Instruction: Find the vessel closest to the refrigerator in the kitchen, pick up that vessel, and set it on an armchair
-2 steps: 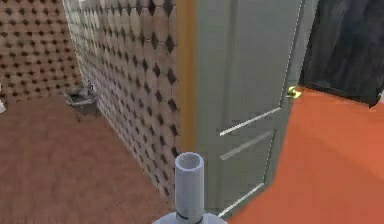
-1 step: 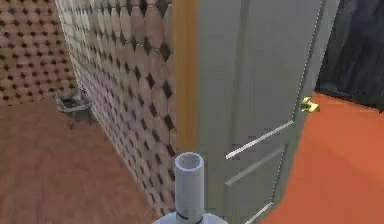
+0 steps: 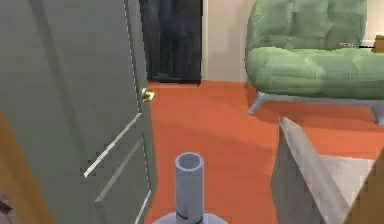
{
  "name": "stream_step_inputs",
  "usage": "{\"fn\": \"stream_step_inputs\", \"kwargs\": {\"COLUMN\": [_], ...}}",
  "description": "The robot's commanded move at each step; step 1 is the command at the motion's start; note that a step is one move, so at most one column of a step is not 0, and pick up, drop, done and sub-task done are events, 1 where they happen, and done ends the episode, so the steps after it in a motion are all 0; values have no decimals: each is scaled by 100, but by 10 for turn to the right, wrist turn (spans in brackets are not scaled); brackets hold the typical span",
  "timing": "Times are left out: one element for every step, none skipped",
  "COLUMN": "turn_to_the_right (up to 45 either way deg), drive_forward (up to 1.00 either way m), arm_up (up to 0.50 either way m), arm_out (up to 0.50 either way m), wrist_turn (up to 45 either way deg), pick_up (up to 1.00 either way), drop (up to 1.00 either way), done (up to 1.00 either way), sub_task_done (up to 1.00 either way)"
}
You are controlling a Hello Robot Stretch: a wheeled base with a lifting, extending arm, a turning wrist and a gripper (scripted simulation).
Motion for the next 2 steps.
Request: {"fn": "stream_step_inputs", "kwargs": {"turn_to_the_right": [90, 0], "drive_forward": [0, 100], "arm_up": [0, 0], "arm_out": [0, 0], "wrist_turn": [0, 0], "pick_up": [0, 0], "drop": [0, 0], "done": [0, 0], "sub_task_done": [0, 0]}}
